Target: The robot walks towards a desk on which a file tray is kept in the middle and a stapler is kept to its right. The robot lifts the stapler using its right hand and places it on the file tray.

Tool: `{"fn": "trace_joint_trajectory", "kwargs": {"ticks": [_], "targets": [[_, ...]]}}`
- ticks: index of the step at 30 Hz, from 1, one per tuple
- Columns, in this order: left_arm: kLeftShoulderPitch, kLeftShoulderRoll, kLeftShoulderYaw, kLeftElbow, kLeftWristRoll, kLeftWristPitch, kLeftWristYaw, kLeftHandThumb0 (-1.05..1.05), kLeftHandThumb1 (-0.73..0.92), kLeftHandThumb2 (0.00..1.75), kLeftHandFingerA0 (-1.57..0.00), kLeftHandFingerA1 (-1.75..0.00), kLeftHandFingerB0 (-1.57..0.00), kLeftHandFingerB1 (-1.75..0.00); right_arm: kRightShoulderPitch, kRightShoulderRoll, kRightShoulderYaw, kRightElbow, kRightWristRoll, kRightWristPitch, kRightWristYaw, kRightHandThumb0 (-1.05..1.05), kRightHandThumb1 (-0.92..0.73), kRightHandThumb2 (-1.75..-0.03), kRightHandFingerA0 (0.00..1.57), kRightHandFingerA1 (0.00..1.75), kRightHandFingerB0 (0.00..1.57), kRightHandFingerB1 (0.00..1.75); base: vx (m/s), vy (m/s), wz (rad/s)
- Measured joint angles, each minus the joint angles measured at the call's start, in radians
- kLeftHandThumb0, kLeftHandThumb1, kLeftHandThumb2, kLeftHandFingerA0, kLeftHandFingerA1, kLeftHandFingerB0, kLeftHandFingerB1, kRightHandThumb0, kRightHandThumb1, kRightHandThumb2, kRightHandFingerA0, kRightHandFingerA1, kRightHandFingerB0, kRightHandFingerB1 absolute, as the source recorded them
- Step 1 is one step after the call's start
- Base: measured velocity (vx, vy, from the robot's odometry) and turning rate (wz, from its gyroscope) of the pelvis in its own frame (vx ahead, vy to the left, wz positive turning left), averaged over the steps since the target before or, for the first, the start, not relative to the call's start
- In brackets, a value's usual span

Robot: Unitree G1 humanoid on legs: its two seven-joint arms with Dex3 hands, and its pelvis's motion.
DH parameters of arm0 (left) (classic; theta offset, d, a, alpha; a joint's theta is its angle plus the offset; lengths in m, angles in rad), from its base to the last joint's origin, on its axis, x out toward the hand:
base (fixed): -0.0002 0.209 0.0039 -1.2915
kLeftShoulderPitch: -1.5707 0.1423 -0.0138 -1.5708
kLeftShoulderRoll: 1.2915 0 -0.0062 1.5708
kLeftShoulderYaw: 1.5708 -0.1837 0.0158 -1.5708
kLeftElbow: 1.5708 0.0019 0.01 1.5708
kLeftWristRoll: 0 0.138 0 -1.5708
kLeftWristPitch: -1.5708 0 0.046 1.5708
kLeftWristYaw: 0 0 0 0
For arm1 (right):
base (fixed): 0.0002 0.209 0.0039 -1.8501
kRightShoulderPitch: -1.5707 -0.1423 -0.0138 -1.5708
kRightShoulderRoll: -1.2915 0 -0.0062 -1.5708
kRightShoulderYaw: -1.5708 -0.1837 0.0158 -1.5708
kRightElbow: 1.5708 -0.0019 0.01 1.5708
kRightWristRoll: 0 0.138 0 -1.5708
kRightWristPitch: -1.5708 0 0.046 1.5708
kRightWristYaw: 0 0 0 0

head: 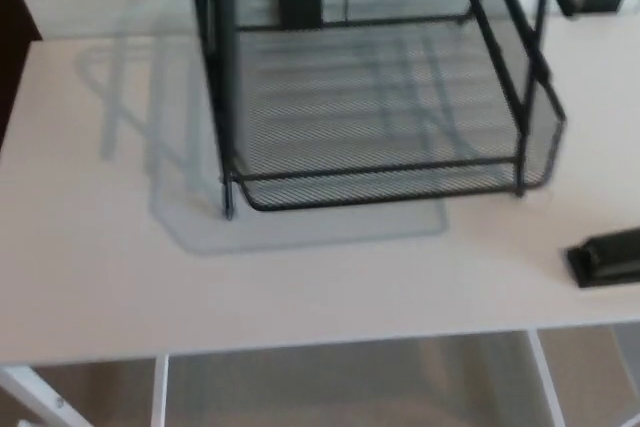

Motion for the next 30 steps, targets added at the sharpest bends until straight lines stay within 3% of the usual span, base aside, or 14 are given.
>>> {"fn": "trace_joint_trajectory", "kwargs": {"ticks": [9,10,11,16,17,18,29,30], "targets": [[0.004,0.000,-0.005,0.002,0.005,0.000,0.000,-0.73,0.54,1.19,-0.35,-0.75,-0.34,-0.74,-0.009,0.000,0.000,0.000,0.000,0.000,0.000,-0.54,-0.56,-0.90,0.47,0.62,0.27,0.46,0.02,-0.015,0.03],[0.004,0.000,-0.007,0.002,0.005,0.000,0.000,-0.66,0.69,0.99,-0.28,-0.75,-0.30,-0.76,-0.010,0.000,0.000,0.000,0.000,0.000,0.000,-0.54,-0.56,-0.90,0.47,0.62,0.27,0.46,-0.08,-0.158,0.05],[0.005,-0.001,-0.008,0.002,0.006,0.000,0.000,-0.65,0.58,1.18,-0.27,-0.69,-0.27,-0.69,-0.011,-0.001,0.000,0.000,-0.001,0.000,0.000,-0.54,-0.56,-0.90,0.47,0.62,0.27,0.46,-0.06,-0.147,-0.19],[0.010,-0.007,-0.005,-0.001,0.005,0.000,-0.006,-0.73,0.57,1.20,-0.28,-0.71,-0.28,-0.71,-0.016,-0.008,0.001,0.002,-0.002,0.003,0.001,-0.54,-0.56,-0.90,0.47,0.62,0.27,0.46,-0.06,-0.162,0.03],[0.010,-0.008,-0.005,-0.001,0.005,0.000,-0.006,-0.75,0.56,1.16,-0.35,-0.77,-0.36,-0.77,-0.016,-0.008,0.001,0.002,-0.002,0.003,0.001,-0.54,-0.56,-0.90,0.47,0.62,0.27,0.46,0.00,0.000,0.00],[0.010,-0.008,-0.004,-0.001,0.005,0.000,-0.006,-0.71,0.54,1.19,-0.29,-0.72,-0.30,-0.72,-0.016,-0.008,0.001,0.002,-0.002,0.004,0.001,-0.54,-0.56,-0.90,0.47,0.62,0.27,0.46,0.00,0.000,0.00],[0.009,-0.012,0.003,-0.002,0.005,0.000,-0.003,-0.76,0.55,1.17,-0.32,-0.72,-0.32,-0.71,-0.016,-0.005,0.003,0.001,-0.003,0.005,0.002,-0.54,-0.56,-0.90,0.47,0.62,0.27,0.46,0.02,0.101,0.02],[0.010,-0.011,0.003,-0.002,0.005,0.000,-0.002,-0.69,0.54,1.16,-0.30,-0.71,-0.30,-0.71,-0.016,-0.003,0.004,0.001,-0.003,0.005,0.002,-0.54,-0.56,-0.90,0.47,0.62,0.27,0.46,-0.01,0.085,0.01]]}}
